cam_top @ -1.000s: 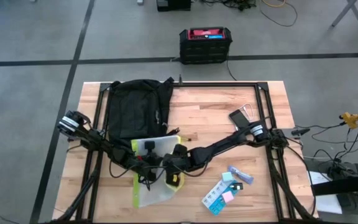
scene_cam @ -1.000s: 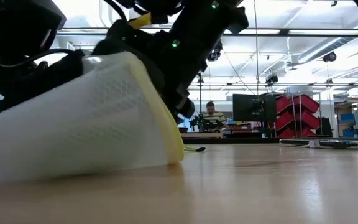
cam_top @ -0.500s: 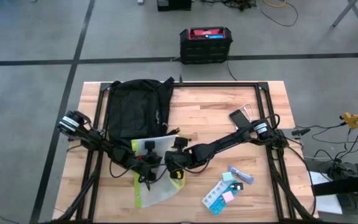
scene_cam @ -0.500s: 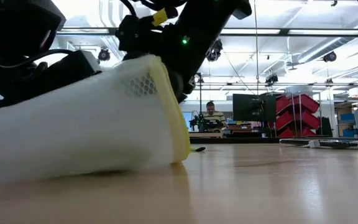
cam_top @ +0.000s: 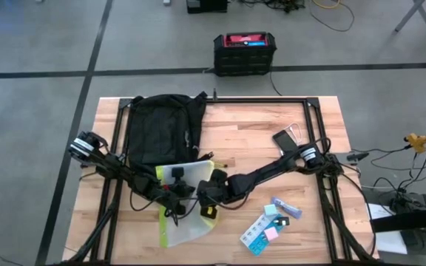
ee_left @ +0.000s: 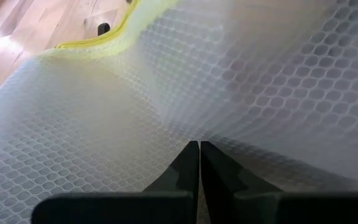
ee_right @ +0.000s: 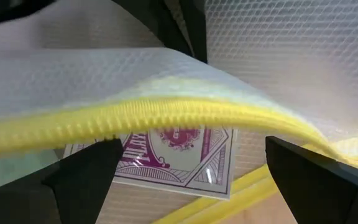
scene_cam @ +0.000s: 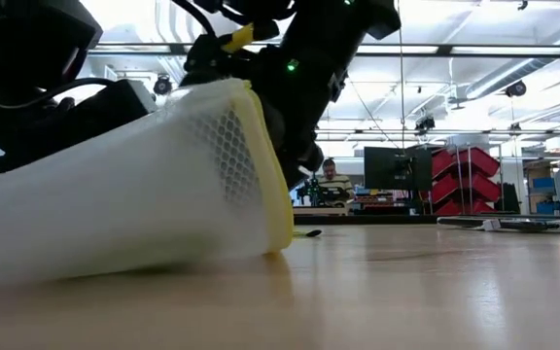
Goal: Unpack backpack
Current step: Remove the game card from the zip bag
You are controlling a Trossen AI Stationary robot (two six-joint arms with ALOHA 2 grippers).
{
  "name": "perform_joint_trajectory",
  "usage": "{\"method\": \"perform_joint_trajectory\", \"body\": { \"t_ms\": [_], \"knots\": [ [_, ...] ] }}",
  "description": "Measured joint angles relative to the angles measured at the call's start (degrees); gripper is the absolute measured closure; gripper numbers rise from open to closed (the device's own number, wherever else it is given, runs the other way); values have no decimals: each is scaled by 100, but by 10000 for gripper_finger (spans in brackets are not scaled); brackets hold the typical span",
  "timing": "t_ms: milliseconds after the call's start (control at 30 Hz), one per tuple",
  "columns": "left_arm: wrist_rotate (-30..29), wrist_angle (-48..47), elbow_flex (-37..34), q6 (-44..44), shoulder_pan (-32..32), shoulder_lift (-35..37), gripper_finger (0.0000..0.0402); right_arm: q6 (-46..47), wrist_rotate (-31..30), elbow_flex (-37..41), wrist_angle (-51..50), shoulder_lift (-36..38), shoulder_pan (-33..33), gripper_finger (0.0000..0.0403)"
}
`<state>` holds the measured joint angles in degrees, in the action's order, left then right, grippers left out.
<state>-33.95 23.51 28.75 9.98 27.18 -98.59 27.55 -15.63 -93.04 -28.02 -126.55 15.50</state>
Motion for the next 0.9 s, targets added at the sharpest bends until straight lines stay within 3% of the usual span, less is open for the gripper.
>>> {"method": "perform_joint_trajectory", "body": {
  "t_ms": [233, 500, 600, 900],
  "knots": [
    [-2, -20, -2, 0, 0, 2, 402, 147, -70, -19, 463, -426, -24, 25],
    [-24, -61, -3, 68, 0, 2, 402, 164, -151, -32, 461, -457, -138, 109],
    [-24, -61, -4, 103, -2, 2, 402, 141, -210, -39, 369, -326, -139, 124],
    [-24, -79, -4, 114, -7, 2, 402, -140, -693, -17, 168, -15, -152, 87]
  ]
}}
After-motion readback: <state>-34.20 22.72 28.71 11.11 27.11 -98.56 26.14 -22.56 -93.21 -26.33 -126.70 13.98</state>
